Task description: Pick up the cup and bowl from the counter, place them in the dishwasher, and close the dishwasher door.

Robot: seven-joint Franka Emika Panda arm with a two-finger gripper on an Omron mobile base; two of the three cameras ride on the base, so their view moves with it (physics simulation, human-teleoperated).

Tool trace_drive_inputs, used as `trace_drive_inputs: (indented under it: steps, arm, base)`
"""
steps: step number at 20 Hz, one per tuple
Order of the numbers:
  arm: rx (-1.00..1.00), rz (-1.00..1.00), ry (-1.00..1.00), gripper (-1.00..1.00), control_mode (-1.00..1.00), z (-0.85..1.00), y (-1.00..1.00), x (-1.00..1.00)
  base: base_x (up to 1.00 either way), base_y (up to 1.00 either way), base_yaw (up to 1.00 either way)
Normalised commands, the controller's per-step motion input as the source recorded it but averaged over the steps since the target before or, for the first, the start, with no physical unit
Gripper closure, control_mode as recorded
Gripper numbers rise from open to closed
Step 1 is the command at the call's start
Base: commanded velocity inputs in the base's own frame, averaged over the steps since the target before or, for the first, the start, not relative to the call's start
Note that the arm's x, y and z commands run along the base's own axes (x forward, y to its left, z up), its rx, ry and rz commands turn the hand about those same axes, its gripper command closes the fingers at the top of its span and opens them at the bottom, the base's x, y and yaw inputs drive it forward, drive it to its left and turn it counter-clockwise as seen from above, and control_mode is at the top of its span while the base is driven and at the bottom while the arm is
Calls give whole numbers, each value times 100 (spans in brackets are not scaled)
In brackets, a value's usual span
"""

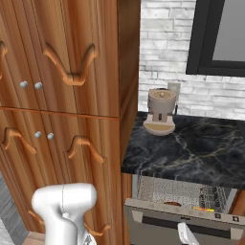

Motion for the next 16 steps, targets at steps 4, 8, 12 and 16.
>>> trace_drive_inputs:
  steps: [4, 8, 12, 16]
  arm:
    - [0, 0, 0, -100, -100, -3, -10, 78]
    - [0, 0, 0, -100, -100, -11, -12, 50]
    - [0, 0, 0, -100, -100, -19, -13, 34]
    - [0, 0, 0, -100, -100, -23, -13, 38]
  base:
    - [0, 0, 0]
    - [0, 0, 0]
    - [0, 0, 0]
    - [0, 0, 0]
